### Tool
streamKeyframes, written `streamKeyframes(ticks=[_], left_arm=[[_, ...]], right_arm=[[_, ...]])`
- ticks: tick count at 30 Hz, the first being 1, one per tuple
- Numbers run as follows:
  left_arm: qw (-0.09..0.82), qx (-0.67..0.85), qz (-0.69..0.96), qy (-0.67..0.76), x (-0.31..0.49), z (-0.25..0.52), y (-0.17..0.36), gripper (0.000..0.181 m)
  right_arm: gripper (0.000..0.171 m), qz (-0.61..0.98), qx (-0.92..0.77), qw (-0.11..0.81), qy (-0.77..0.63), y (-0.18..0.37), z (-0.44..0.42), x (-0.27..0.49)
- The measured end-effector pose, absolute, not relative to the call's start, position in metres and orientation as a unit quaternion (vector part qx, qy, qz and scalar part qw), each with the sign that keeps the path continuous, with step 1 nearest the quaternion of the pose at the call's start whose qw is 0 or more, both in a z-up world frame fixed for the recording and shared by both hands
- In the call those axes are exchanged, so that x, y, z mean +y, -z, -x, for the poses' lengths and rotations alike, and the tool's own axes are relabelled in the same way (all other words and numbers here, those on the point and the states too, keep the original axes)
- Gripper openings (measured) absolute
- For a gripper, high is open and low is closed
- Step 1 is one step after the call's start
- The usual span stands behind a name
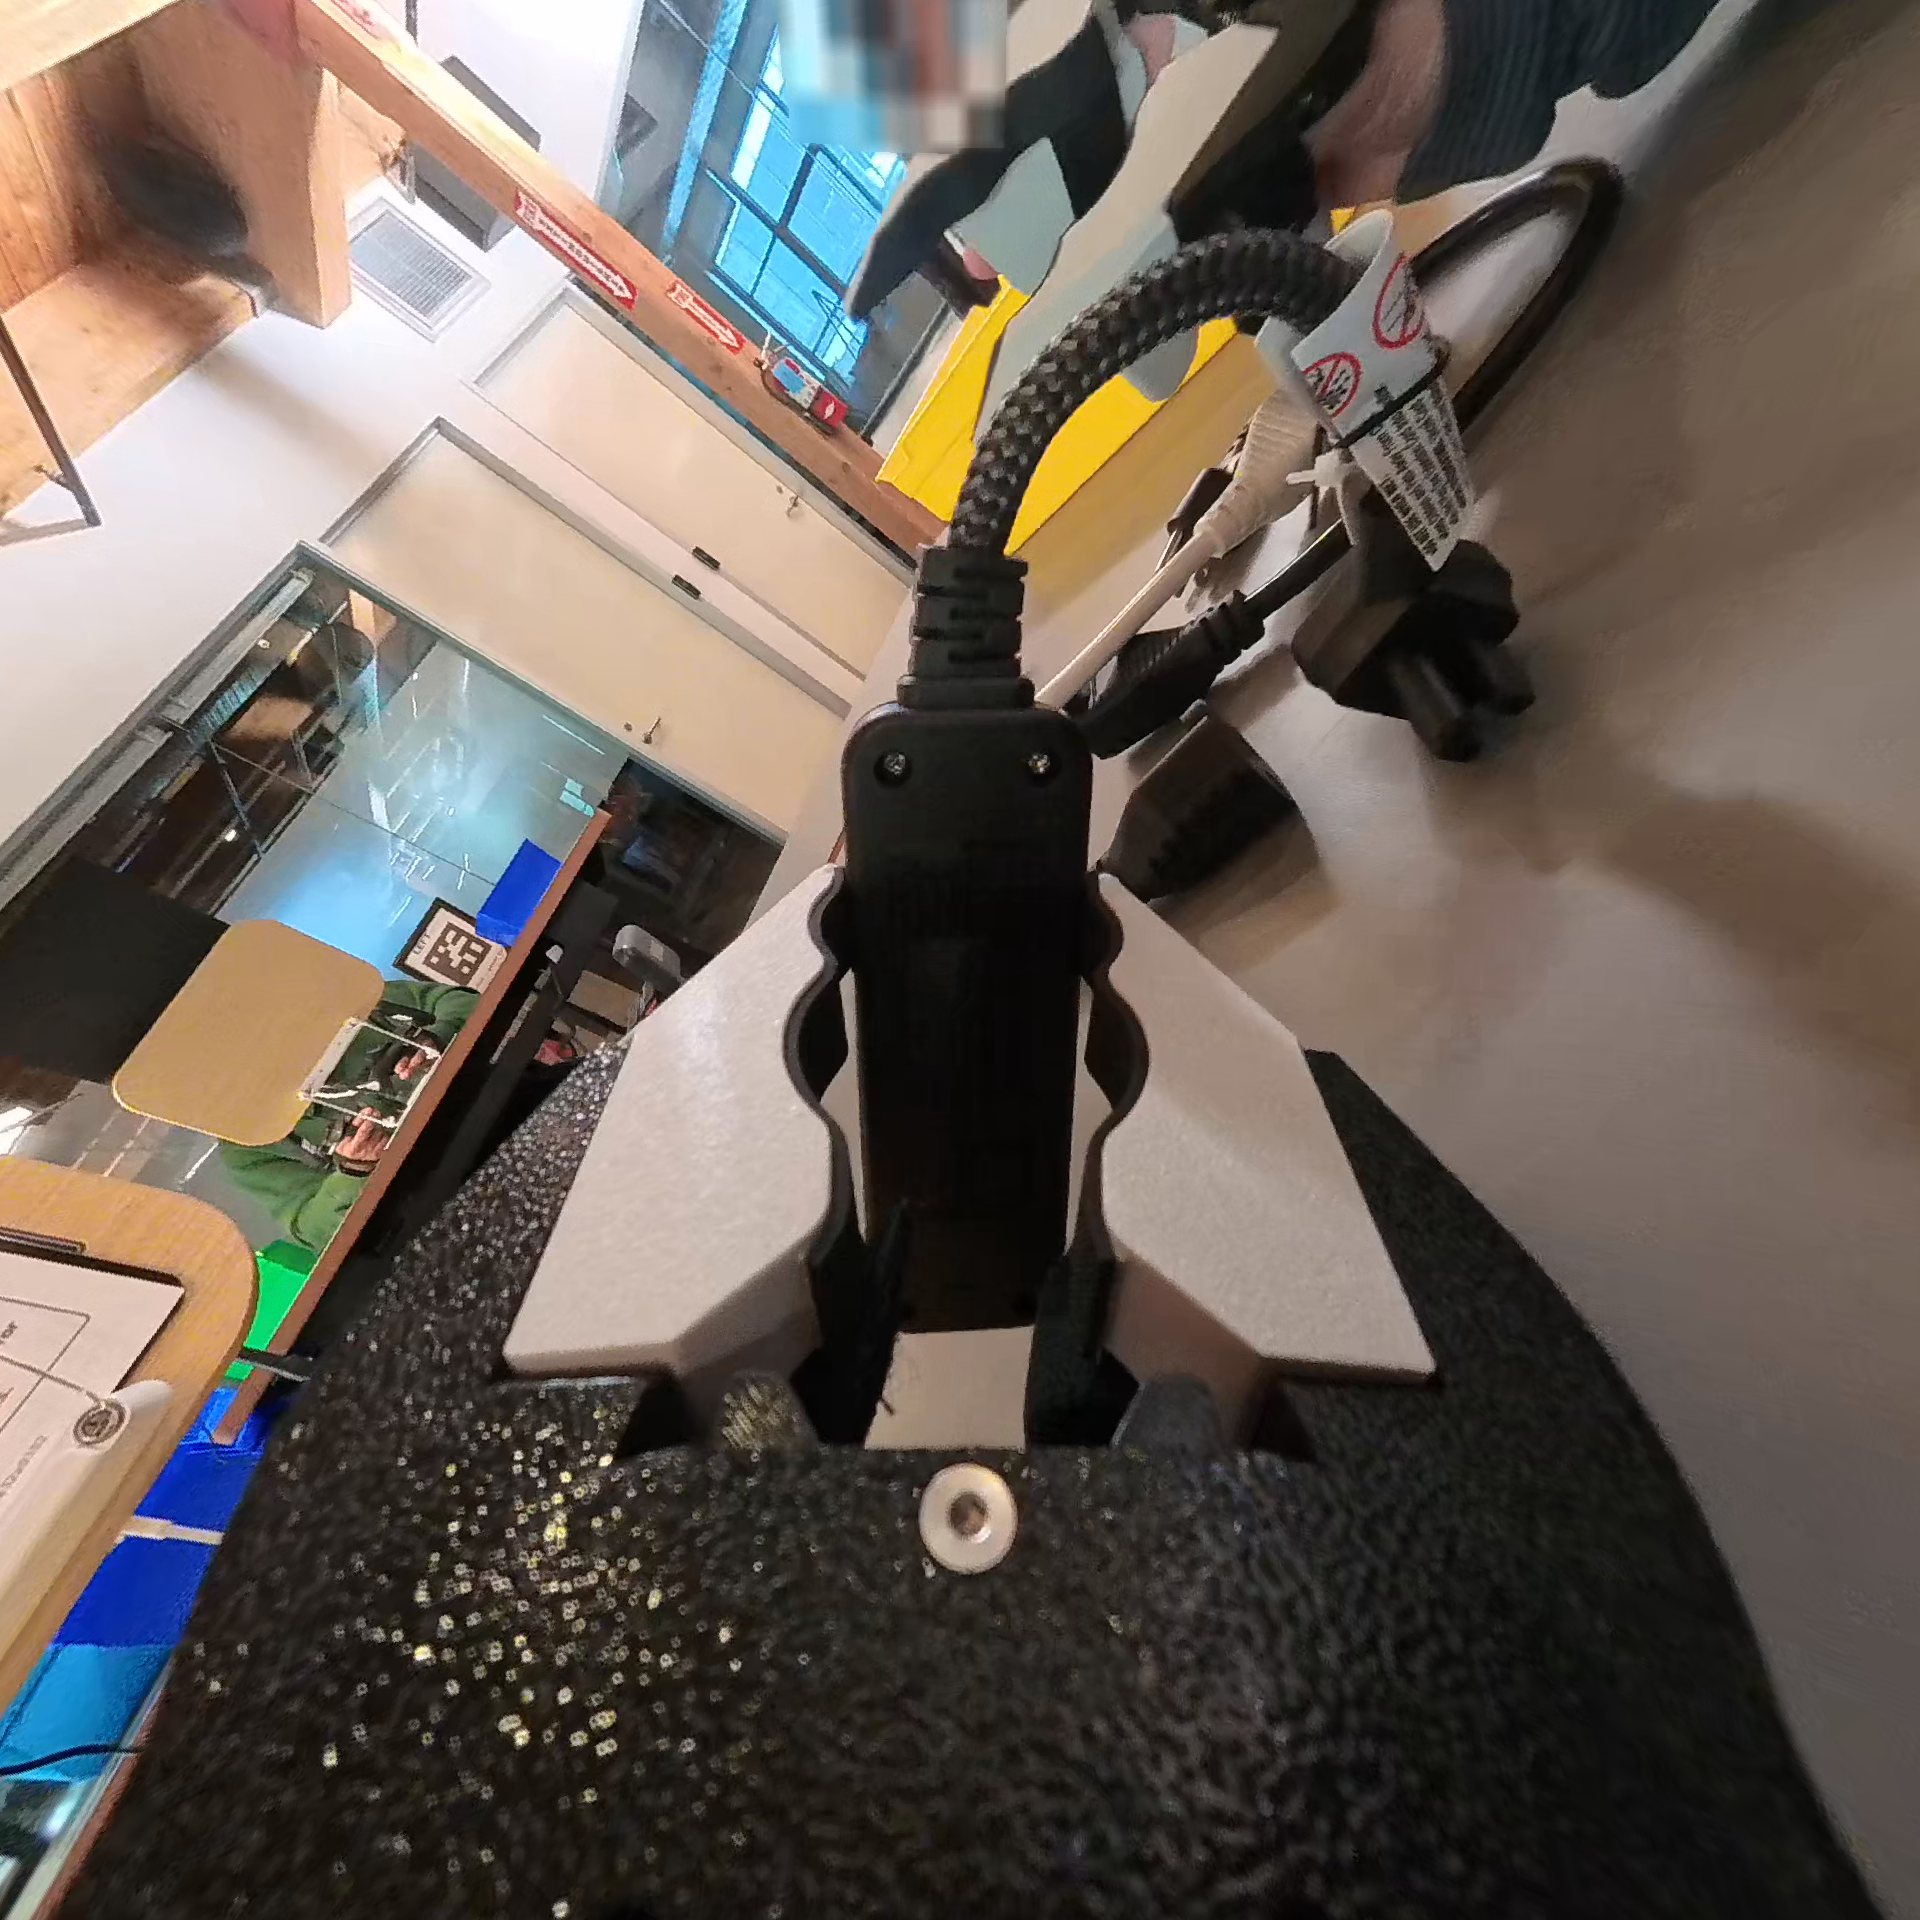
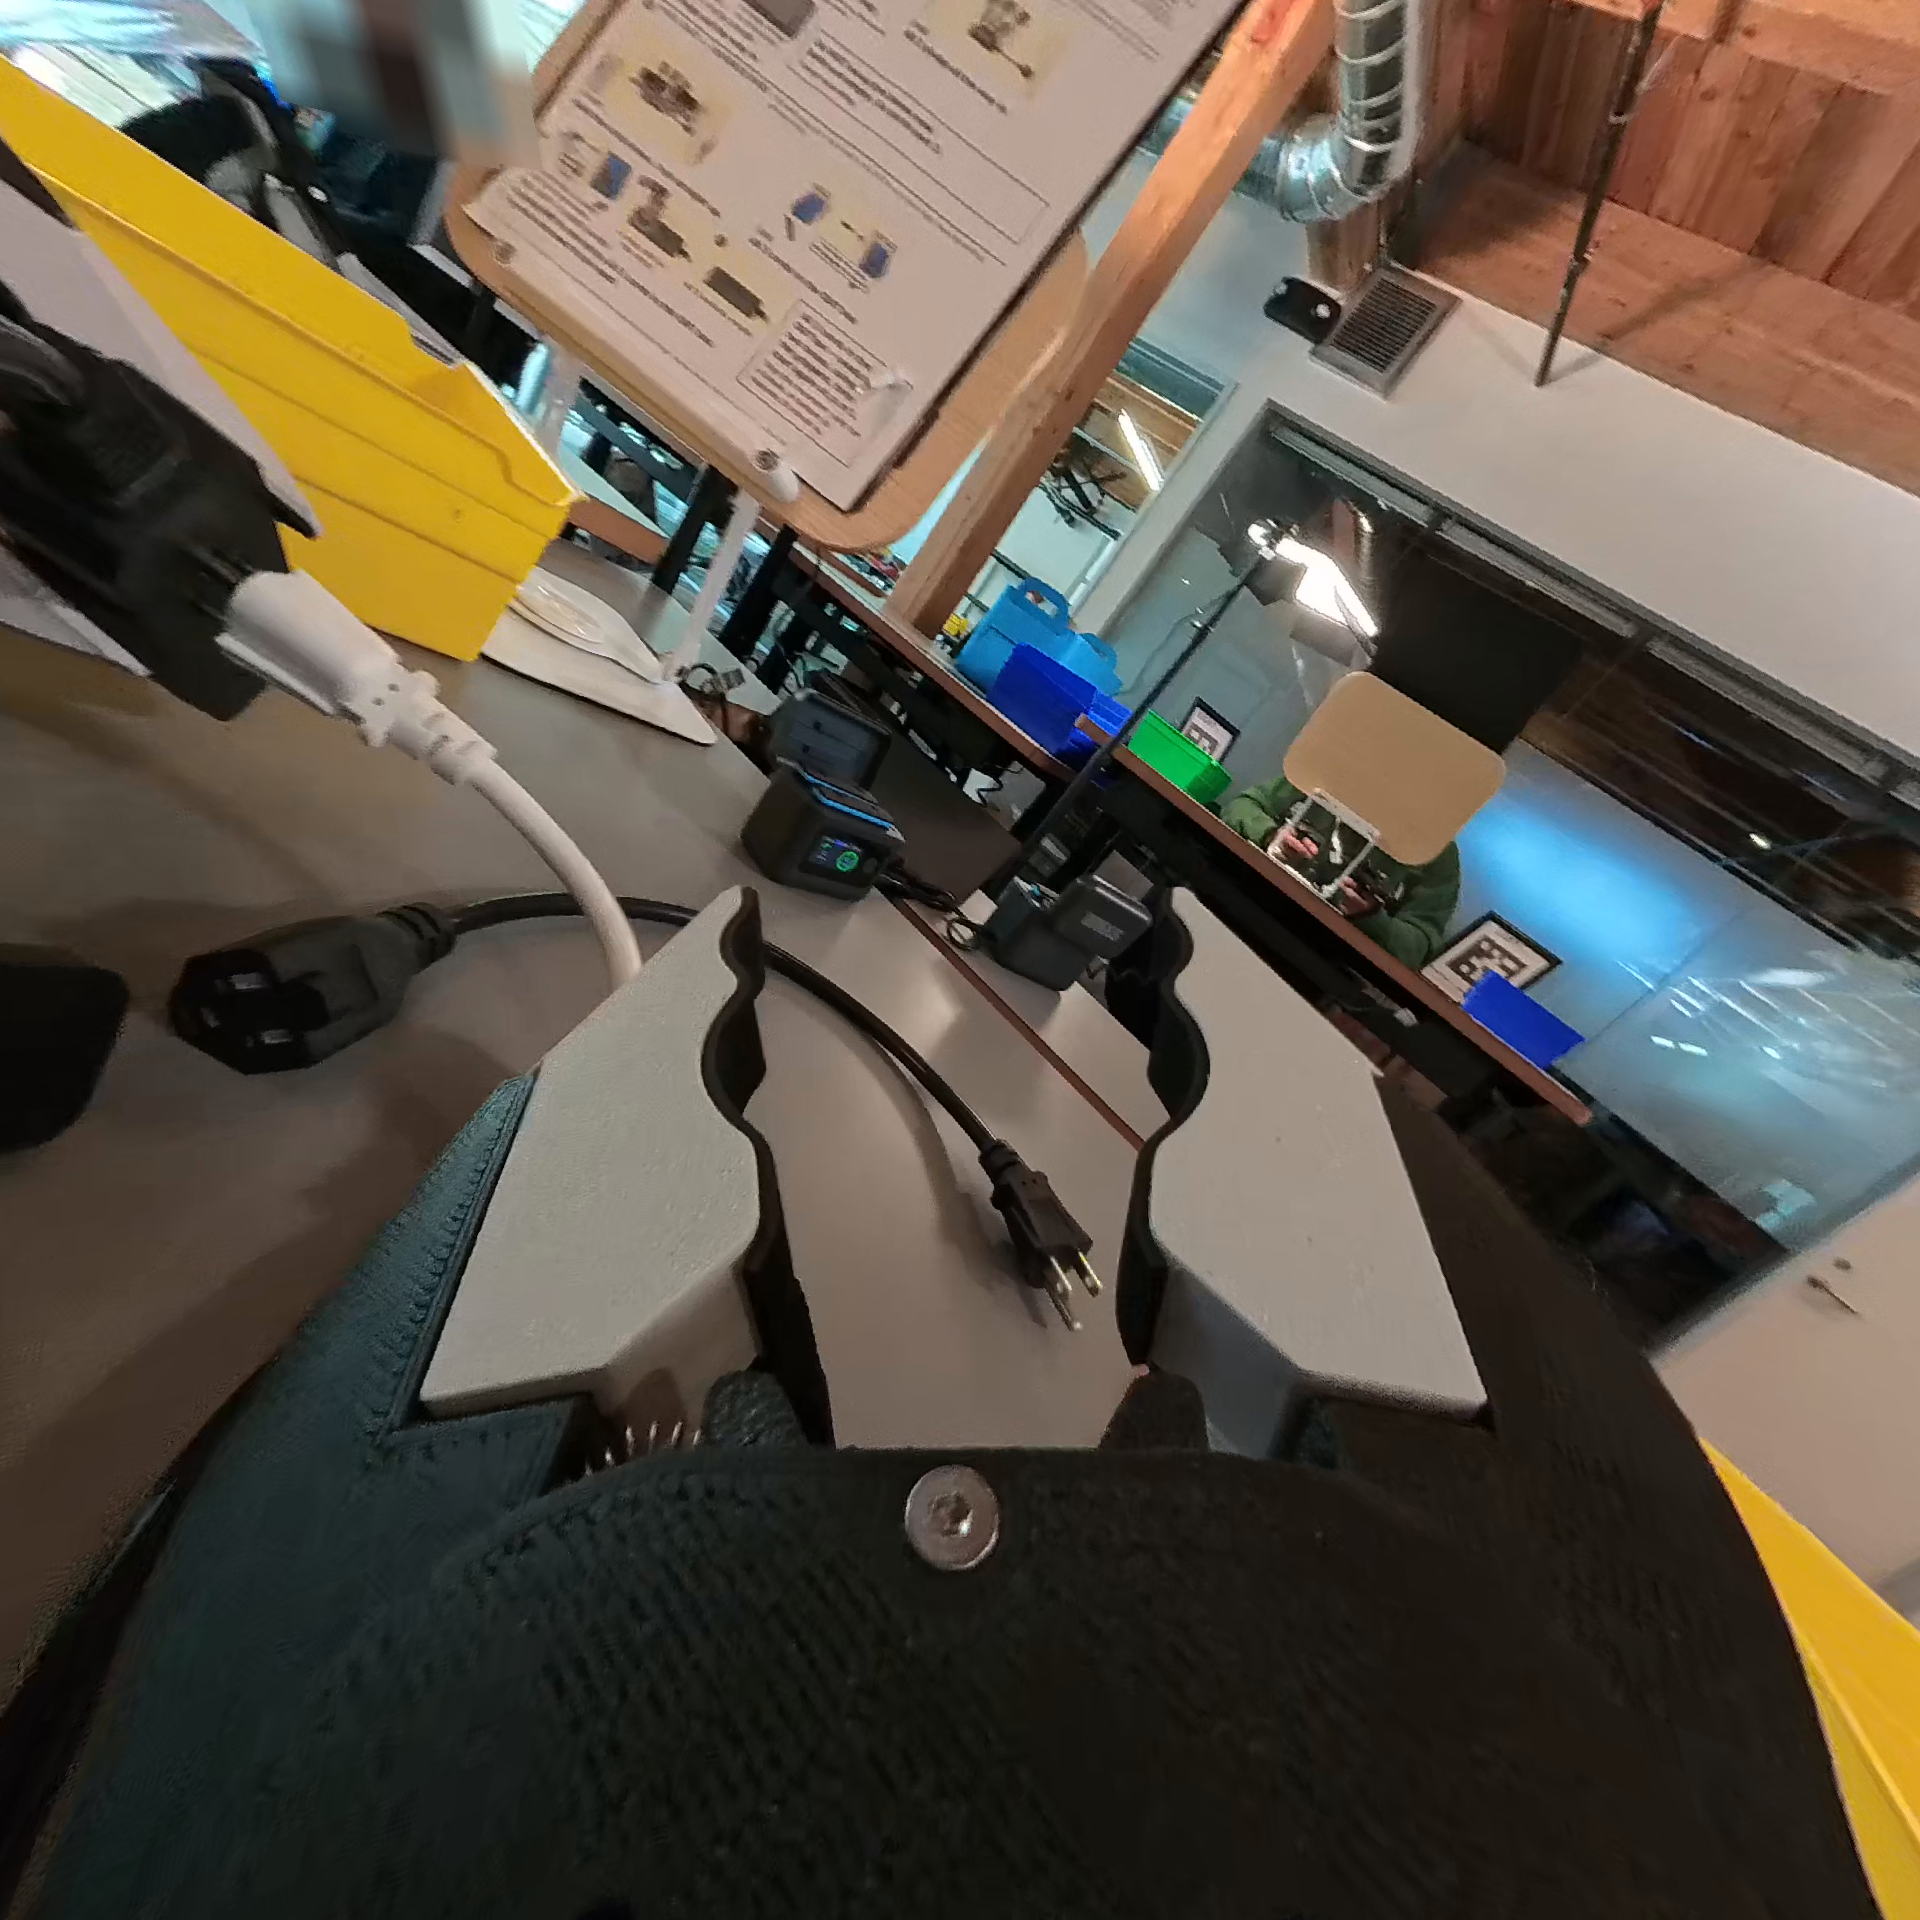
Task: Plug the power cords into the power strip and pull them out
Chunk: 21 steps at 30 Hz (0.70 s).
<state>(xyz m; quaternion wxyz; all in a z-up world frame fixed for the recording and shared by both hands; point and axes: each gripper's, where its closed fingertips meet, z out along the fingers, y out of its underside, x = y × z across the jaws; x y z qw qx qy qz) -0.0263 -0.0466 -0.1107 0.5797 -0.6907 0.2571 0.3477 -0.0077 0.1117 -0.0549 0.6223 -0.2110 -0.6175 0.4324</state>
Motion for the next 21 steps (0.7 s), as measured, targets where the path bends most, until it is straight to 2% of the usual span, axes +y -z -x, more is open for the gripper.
streamKeyframes(ticks=[8,13,14,18,19,21], left_arm=[[0.574,0.277,0.679,-0.364,-0.046,0.024,0.111,0.042],[0.573,0.279,0.678,-0.367,-0.046,0.025,0.111,0.042],[0.572,0.28,0.678,-0.368,-0.046,0.025,0.112,0.042],[0.572,0.282,0.677,-0.368,-0.047,0.025,0.112,0.042],[0.572,0.282,0.677,-0.368,-0.047,0.025,0.112,0.042],[0.571,0.282,0.677,-0.368,-0.047,0.025,0.112,0.042]], right_arm=[[0.074,0.131,-0.691,0.572,-0.423,0.056,0.008,0.069],[0.074,0.084,-0.696,0.58,-0.414,0.013,0.027,0.051],[0.073,0.08,-0.715,0.548,-0.426,0.011,0.029,0.045],[0.068,0.13,-0.826,0.257,-0.485,0.035,0.015,0.016],[0.069,0.139,-0.84,0.22,-0.475,0.039,0.013,0.014],[0.072,0.13,-0.865,0.214,-0.434,0.052,0.014,0.013]])
